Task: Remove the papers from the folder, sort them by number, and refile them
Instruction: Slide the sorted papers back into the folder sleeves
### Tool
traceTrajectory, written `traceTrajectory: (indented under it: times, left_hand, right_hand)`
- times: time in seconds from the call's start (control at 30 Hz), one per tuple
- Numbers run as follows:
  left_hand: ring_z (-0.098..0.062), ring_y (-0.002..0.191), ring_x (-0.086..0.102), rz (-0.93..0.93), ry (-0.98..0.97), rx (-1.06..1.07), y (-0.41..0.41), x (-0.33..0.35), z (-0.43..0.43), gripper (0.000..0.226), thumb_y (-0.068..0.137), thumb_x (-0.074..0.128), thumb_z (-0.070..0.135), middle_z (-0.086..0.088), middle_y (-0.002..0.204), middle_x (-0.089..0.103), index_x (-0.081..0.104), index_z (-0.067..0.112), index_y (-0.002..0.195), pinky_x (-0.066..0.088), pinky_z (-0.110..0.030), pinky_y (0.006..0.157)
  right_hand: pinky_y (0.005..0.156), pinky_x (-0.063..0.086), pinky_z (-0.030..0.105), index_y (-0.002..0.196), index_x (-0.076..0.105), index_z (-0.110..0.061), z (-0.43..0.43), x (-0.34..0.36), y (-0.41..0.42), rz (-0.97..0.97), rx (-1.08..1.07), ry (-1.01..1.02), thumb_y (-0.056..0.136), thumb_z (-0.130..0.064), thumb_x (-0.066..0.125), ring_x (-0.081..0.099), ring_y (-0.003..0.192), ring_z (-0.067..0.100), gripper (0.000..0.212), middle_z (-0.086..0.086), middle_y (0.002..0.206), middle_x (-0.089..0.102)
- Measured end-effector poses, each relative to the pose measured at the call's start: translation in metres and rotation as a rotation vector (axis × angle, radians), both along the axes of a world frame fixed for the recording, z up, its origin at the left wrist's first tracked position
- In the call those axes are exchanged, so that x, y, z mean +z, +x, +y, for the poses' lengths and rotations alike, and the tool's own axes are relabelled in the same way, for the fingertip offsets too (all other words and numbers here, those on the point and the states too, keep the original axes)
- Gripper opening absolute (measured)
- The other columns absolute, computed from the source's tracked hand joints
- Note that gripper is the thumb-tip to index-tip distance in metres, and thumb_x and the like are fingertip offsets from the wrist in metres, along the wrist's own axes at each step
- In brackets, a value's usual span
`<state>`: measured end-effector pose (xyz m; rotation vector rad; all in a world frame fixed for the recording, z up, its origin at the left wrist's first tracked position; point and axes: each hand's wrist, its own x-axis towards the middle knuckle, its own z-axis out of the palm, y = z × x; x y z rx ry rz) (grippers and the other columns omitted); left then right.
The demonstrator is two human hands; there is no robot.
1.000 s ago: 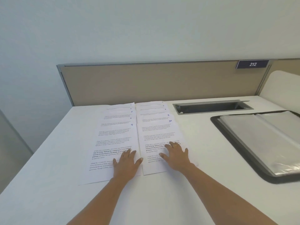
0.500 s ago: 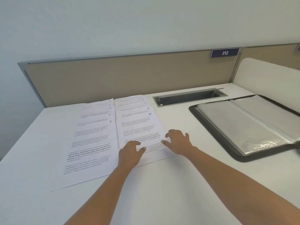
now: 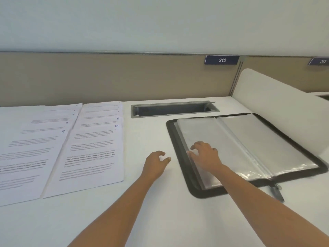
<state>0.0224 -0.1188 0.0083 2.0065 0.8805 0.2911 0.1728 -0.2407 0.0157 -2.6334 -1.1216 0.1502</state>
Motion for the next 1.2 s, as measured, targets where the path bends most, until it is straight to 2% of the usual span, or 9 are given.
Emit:
traceTrajectory:
  times: [0.2,0.33,0.47,0.6,0.8,0.9,1.1,1.2]
  left_hand:
    - [-0.024,0.134,0.037,0.025,0.023,0.029,0.063,-0.003,-0.052,0.056,0.093,0.056,0.033,-0.008,0.147,0.038,0.037,0.010,0.141,0.032,-0.033,0.108]
    - [-0.025,0.144,0.018,0.076,0.060,0.051,0.089,-0.011,-0.067,0.064,0.093,0.055,0.035,-0.012,0.155,0.020,0.029,0.010,0.146,0.023,-0.039,0.115]
    - [-0.027,0.146,0.005,0.181,0.195,0.025,0.105,-0.016,-0.072,0.067,0.094,0.050,0.042,-0.012,0.158,0.008,0.021,0.013,0.148,0.015,-0.041,0.116]
    - [-0.027,0.146,-0.003,0.320,0.330,-0.011,0.112,-0.024,-0.070,0.070,0.096,0.036,0.050,-0.009,0.159,-0.001,0.010,0.015,0.151,0.008,-0.042,0.117]
    - [-0.024,0.146,-0.006,0.505,0.522,-0.033,0.112,-0.032,-0.070,0.071,0.097,0.017,0.055,-0.006,0.159,-0.004,0.001,0.013,0.151,0.004,-0.040,0.118]
    - [-0.023,0.146,-0.005,0.564,0.527,-0.012,0.114,-0.030,-0.071,0.073,0.097,0.014,0.056,-0.007,0.159,-0.006,-0.002,0.009,0.151,0.002,-0.040,0.118]
    - [-0.025,0.146,-0.004,0.617,0.537,0.004,0.112,-0.029,-0.063,0.077,0.095,0.012,0.059,-0.008,0.159,-0.005,-0.003,0.008,0.150,0.001,-0.041,0.118]
    - [-0.026,0.146,-0.004,0.623,0.523,0.014,0.106,-0.029,-0.056,0.078,0.095,0.012,0.061,-0.007,0.159,-0.005,-0.003,0.008,0.150,0.000,-0.041,0.117]
  right_hand:
    - [0.108,0.026,0.044,0.124,0.055,-0.021,-0.077,-0.004,0.082,0.019,-0.079,0.012,0.096,-0.045,0.042,0.035,0.132,0.016,0.039,-0.005,0.141,0.042]
    - [0.105,0.029,0.044,0.121,0.056,-0.020,-0.114,-0.009,0.128,0.022,-0.163,0.031,0.096,-0.043,0.043,0.039,0.128,0.017,0.037,-0.004,0.137,0.046]
    - [0.103,0.033,0.045,0.121,0.055,-0.018,-0.144,-0.014,0.167,0.010,-0.268,0.059,0.095,-0.039,0.043,0.043,0.124,0.021,0.035,0.001,0.135,0.048]
    - [0.106,0.029,0.051,0.128,0.050,-0.017,-0.170,-0.020,0.198,0.021,-0.389,0.027,0.096,-0.041,0.042,0.038,0.130,0.025,0.041,0.005,0.141,0.042]
    - [0.109,0.013,0.062,0.136,0.039,-0.020,-0.195,-0.031,0.219,0.003,-0.511,-0.102,0.089,-0.065,0.031,0.017,0.142,0.029,0.065,0.010,0.152,0.025]
    - [0.109,0.008,0.063,0.140,0.033,-0.022,-0.198,-0.034,0.221,0.027,-0.539,-0.111,0.087,-0.069,0.027,0.010,0.144,0.030,0.071,0.012,0.155,0.017]
    - [0.109,0.009,0.062,0.139,0.034,-0.023,-0.187,-0.035,0.212,0.002,-0.529,-0.087,0.087,-0.069,0.027,0.012,0.143,0.030,0.070,0.011,0.155,0.019]
    - [0.107,0.015,0.060,0.137,0.037,-0.024,-0.180,-0.035,0.205,-0.024,-0.520,-0.093,0.087,-0.069,0.028,0.018,0.141,0.030,0.068,0.009,0.152,0.026]
